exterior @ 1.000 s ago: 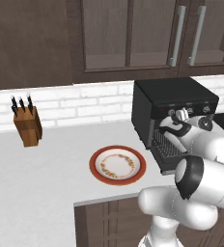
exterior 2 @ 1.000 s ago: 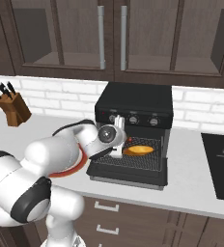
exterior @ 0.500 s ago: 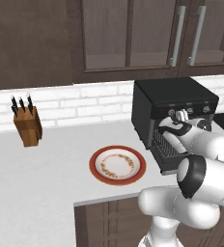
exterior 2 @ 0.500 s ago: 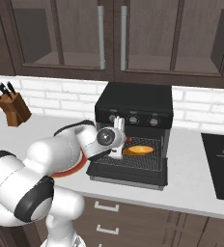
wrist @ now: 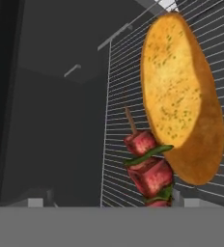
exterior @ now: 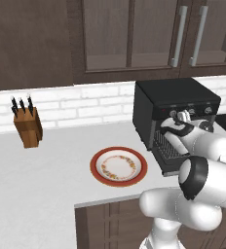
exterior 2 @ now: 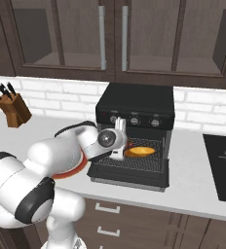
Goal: Pick up the kebab skewer and baguette bread, and place them inside the toaster oven. Close the toaster oven door and start by setting the timer.
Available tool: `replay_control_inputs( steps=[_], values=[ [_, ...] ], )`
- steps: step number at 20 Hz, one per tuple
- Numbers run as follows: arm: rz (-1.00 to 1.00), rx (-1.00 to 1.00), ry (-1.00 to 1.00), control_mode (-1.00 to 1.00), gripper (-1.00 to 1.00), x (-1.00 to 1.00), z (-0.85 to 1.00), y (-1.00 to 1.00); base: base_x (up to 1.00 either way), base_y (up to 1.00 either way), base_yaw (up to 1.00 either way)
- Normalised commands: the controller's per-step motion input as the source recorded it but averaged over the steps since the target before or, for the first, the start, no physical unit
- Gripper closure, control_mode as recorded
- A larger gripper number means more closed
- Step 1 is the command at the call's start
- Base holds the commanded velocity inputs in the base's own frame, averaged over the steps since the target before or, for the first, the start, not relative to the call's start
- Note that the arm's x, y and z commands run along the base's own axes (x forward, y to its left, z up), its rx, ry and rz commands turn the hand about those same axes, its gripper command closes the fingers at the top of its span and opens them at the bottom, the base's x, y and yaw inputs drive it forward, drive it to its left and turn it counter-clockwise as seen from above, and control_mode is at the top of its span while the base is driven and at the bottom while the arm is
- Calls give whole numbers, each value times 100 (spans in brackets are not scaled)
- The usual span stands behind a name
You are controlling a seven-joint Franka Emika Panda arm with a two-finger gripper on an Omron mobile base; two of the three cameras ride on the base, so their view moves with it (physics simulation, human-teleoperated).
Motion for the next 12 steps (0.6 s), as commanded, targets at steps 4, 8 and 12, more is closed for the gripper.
replay_control_inputs(
  steps=[4,8,12],
  values=[
    [0,0,2,-100,-100,-1,46,-11,0,0,0],
    [0,-2,6,-100,-100,-17,33,-15,0,0,0],
    [1,-2,6,-100,-100,-32,26,-39,0,0,0]
  ],
)
